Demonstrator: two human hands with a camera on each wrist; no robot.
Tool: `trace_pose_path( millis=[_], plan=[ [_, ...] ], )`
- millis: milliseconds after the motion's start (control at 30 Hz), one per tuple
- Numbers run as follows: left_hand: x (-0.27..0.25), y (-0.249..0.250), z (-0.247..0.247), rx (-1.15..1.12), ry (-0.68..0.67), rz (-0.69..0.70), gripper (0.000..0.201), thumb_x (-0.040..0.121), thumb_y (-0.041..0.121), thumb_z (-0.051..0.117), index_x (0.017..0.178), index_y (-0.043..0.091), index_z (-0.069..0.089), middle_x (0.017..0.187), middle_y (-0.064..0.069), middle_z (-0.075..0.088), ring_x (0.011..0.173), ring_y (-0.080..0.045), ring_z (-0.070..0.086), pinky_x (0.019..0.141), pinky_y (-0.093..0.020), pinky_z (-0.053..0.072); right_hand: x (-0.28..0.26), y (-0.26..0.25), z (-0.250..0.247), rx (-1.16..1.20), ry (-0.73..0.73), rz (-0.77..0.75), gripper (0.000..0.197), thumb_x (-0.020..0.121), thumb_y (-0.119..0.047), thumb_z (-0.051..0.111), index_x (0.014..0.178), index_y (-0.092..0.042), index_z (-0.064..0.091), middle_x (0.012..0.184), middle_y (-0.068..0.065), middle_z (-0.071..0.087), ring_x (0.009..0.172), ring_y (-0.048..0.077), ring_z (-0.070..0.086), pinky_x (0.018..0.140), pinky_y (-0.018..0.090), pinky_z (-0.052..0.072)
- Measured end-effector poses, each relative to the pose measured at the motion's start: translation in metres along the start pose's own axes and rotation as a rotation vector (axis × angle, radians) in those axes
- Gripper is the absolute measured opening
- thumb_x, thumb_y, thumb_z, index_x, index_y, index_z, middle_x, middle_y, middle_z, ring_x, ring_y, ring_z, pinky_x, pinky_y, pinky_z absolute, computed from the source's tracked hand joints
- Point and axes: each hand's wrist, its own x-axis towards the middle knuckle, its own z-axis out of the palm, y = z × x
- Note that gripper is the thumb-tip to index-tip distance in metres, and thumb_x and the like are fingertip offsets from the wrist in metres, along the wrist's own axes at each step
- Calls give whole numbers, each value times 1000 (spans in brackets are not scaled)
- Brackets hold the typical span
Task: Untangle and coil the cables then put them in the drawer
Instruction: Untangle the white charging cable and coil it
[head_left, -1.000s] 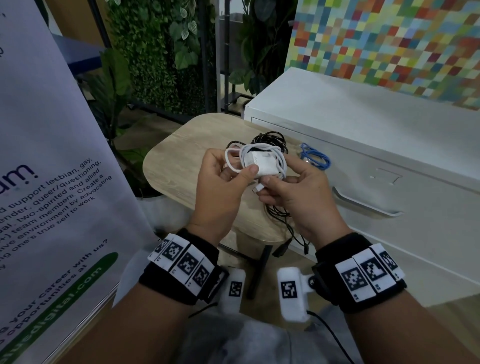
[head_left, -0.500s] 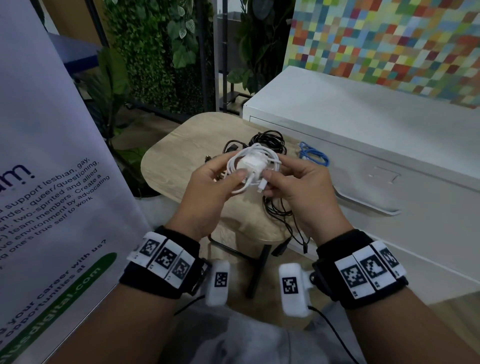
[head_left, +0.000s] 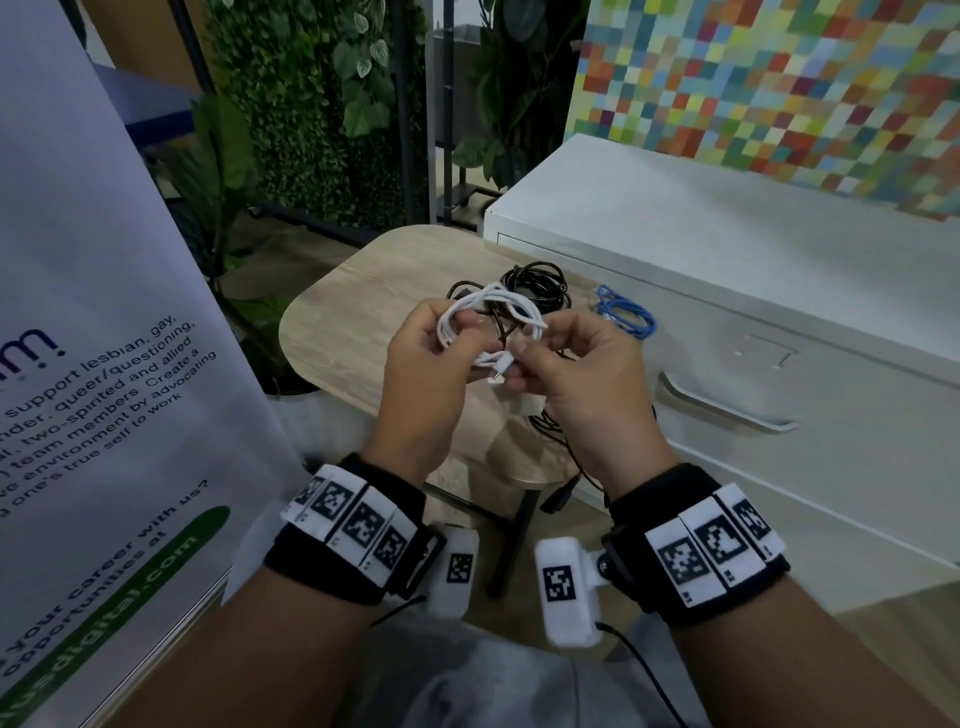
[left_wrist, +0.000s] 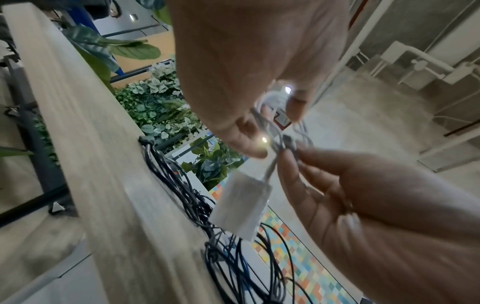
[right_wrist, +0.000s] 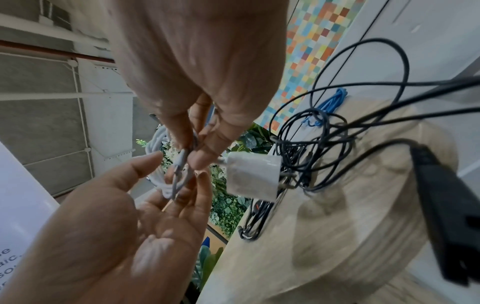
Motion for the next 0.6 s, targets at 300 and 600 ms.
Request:
trace_pose_path(
  millis=[300, 600],
  plan=[
    [-4, 1, -3, 17, -128, 22, 39, 90, -10, 69, 124, 7, 62, 115, -17, 75, 109, -38, 72, 95, -54, 59, 2, 1, -1, 68, 48, -21, 11, 92, 6, 70, 101, 6, 65, 91, 20, 67, 71, 27, 74, 66, 33, 62],
    [-7, -2, 1, 15, -134, 1, 48, 87, -9, 75, 130, 7, 61, 113, -21, 74, 105, -27, 72, 96, -46, 59, 3, -1, -7, -286, -1, -133, 11, 90, -6, 75, 91, -14, 67, 85, 12, 74, 74, 32, 75, 69, 53, 63]
  ],
)
